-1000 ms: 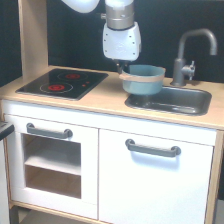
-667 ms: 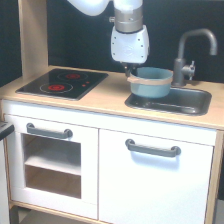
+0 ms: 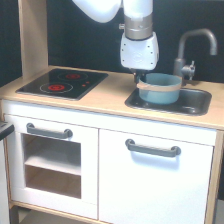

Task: Place the pot in the sink

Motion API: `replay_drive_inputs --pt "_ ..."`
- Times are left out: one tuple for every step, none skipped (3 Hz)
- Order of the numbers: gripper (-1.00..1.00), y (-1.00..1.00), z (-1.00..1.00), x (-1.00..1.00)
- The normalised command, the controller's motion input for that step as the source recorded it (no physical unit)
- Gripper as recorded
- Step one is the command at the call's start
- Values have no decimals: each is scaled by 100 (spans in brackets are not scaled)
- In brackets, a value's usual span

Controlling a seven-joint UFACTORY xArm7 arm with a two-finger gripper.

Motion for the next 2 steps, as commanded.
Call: replay_drive_inputs --pt "-93 21 -71 20" --pt "-70 20 -54 10"
